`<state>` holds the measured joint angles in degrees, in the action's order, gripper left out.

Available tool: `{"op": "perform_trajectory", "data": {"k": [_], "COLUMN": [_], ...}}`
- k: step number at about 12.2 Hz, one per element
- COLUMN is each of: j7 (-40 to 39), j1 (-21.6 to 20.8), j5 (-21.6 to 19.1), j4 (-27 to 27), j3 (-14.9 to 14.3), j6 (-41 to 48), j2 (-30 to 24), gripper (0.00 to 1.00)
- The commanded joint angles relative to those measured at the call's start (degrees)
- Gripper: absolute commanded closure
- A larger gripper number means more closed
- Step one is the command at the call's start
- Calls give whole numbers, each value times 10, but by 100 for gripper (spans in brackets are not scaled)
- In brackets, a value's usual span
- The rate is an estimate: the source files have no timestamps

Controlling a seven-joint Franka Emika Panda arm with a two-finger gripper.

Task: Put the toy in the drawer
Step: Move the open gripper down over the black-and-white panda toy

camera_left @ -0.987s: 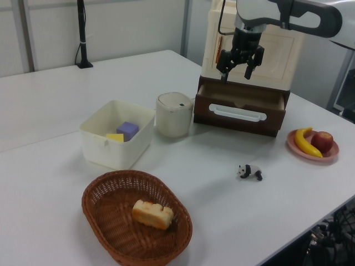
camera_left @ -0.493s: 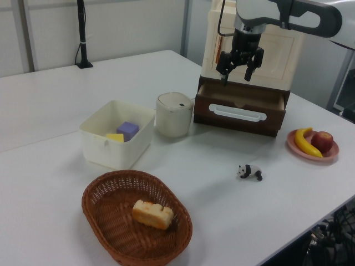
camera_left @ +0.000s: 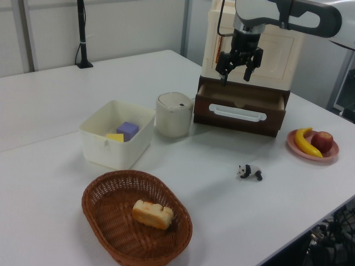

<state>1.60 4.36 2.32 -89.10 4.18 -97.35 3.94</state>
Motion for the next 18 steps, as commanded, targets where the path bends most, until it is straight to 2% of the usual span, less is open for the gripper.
{"op": "perform_trajectory", "data": {"k": [1, 4, 5, 7, 9, 10, 14, 18], "j7": [-212, -407, -443, -459, -464, -464, -469, -470], "j1": [9, 23, 26, 27, 34, 36, 49, 64], "j5": [-4, -5, -4, -3, -3, 1, 77, 115], "j4": [-90, -178, -208, -257, -337, -357, -400, -419], "j3": [28, 34, 34, 34, 34, 34, 33, 33], "j6": [11, 11, 7, -36, -140, -168, -220, -273], "j2": [-46, -80, -80, -82, -100, -105, -100, -76], "gripper": [0, 0, 0, 0, 0, 0, 0, 0]}}
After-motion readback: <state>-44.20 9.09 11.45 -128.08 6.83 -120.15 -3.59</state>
